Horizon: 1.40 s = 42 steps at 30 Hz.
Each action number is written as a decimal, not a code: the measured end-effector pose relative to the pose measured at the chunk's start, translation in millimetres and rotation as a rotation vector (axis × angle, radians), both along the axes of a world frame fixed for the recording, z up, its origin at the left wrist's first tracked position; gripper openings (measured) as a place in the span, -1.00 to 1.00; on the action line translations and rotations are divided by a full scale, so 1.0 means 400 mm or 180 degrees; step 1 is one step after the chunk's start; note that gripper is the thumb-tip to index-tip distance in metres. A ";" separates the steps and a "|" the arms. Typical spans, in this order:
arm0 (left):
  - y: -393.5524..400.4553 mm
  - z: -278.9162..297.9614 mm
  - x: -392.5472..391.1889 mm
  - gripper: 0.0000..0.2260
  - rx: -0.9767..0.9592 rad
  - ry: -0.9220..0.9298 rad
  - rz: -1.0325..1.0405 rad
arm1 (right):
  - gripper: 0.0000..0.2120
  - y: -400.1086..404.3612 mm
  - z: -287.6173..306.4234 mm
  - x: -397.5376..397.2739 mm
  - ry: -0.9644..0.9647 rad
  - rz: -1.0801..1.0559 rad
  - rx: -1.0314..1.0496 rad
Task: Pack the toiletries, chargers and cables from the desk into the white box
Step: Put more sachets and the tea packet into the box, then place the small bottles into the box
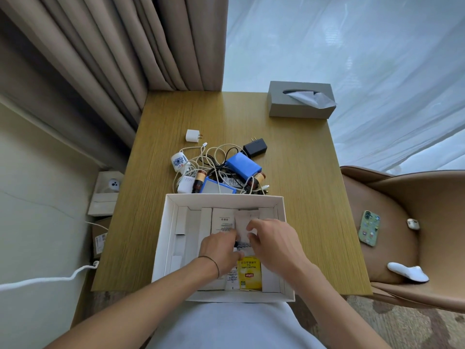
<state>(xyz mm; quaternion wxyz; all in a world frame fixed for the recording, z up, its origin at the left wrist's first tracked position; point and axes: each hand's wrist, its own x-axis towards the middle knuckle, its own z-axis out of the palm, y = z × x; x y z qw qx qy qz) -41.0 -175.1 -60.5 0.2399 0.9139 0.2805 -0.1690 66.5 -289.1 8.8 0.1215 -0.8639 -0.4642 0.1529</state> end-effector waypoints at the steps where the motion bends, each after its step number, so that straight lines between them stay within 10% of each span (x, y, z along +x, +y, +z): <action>1: 0.005 0.008 -0.003 -0.75 0.0019 -0.0114 0.0020 | -0.81 0.009 0.010 0.008 -0.0007 -0.0042 0.0109; 11: 0.151 0.189 -0.006 -0.91 0.0309 -0.1425 0.0390 | -0.85 0.174 0.069 0.194 0.0382 -0.0887 0.0512; 18: 0.258 0.235 0.030 -0.95 0.0160 -0.1543 0.0683 | -0.81 0.276 -0.065 0.354 0.1112 -0.1640 -0.0750; 42: 0.503 0.097 0.120 -0.90 -0.0090 -0.0027 0.0986 | -0.86 0.284 -0.140 0.403 0.2846 -0.3031 -0.0102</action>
